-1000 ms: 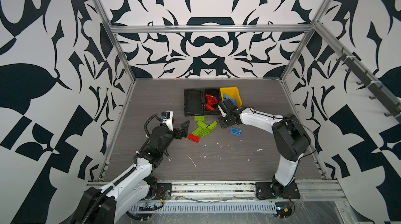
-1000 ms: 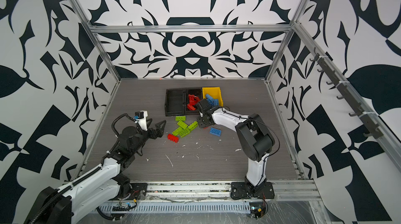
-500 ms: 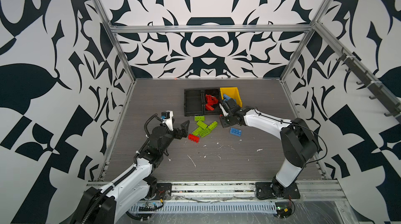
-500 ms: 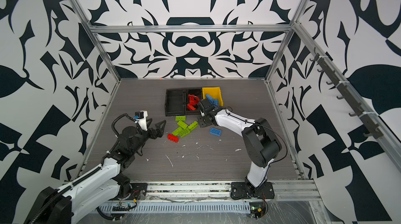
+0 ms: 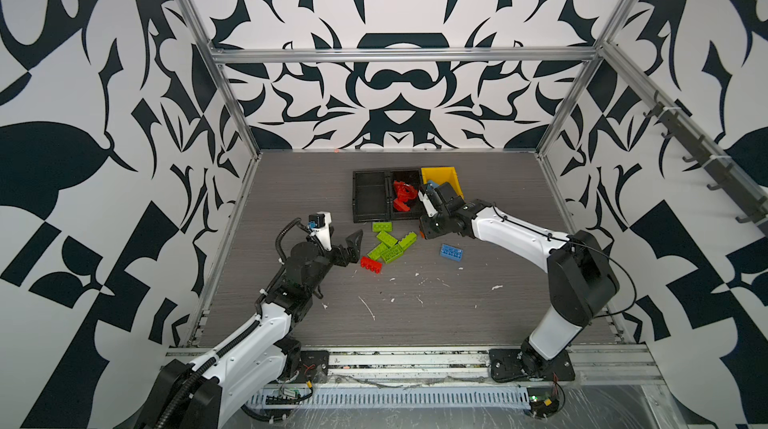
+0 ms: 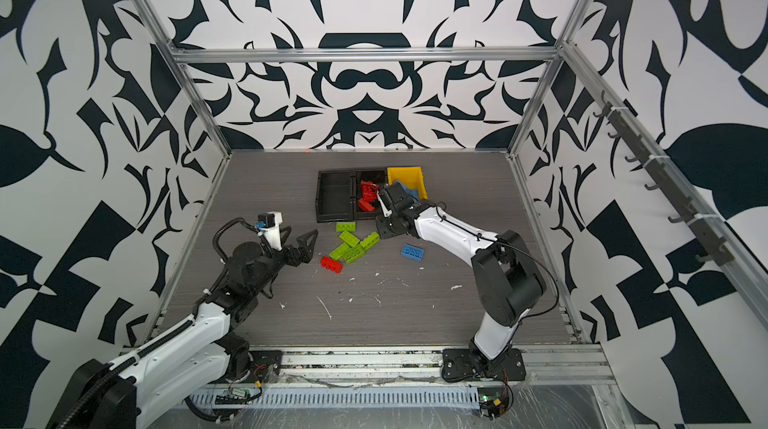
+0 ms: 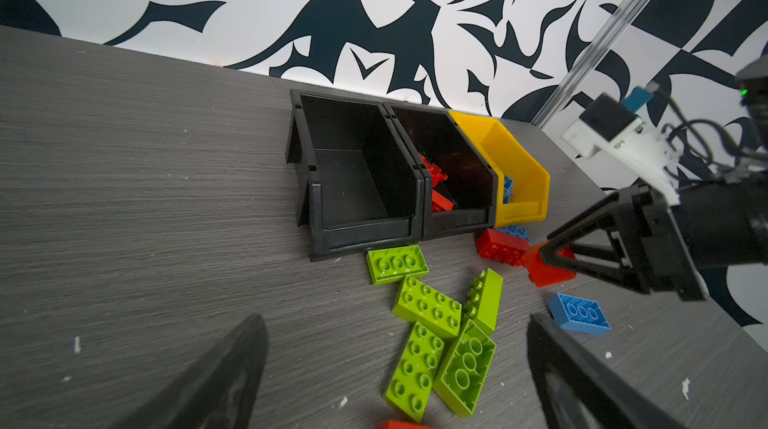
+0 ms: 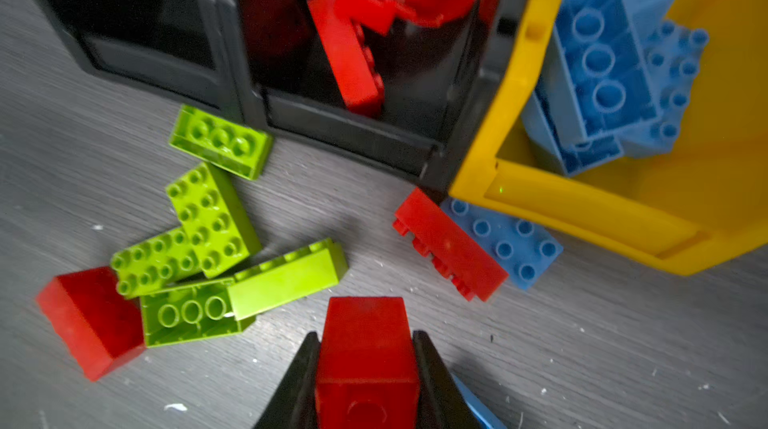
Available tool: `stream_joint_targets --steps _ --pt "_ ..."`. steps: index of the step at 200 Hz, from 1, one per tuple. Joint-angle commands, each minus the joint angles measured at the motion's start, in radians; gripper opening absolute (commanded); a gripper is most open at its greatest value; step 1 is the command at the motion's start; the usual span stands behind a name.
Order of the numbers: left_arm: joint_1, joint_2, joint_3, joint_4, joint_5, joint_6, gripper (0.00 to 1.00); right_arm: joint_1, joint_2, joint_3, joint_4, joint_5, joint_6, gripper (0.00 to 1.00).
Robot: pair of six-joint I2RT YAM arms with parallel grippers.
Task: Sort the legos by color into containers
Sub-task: 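Carry the red brick into the black bin and open the right gripper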
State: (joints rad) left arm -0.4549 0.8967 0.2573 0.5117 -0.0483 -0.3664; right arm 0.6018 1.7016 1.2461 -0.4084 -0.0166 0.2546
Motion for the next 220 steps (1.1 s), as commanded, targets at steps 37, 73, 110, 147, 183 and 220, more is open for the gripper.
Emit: stream_joint_targets --steps 37,73,110,147,183,220 --pt "-0.004 -0.003 0.005 0.004 -0.006 0.003 1.0 -0.053 0.105 0.29 0.015 -0.057 -0.051 0.34" --pt "-0.004 -0.002 0.006 0.003 -0.011 0.007 1.0 -0.077 0.238 0.455 0.004 -0.054 -0.072 0.34" --pt "-0.004 -0.017 0.002 -0.001 -0.018 0.009 1.0 -0.109 0.36 0.581 -0.016 -0.018 -0.092 0.36" --pt "-0.003 -0.018 0.001 0.0 -0.019 0.009 1.0 -0.125 0.43 0.645 -0.01 -0.006 -0.084 0.36" --pt "-0.004 -0.004 0.006 0.004 -0.007 0.004 1.0 -0.127 0.473 0.683 -0.021 -0.017 -0.078 0.44" --pt "-0.004 -0.014 0.003 0.001 -0.013 0.006 1.0 -0.125 0.457 0.696 -0.037 -0.024 -0.072 0.56"
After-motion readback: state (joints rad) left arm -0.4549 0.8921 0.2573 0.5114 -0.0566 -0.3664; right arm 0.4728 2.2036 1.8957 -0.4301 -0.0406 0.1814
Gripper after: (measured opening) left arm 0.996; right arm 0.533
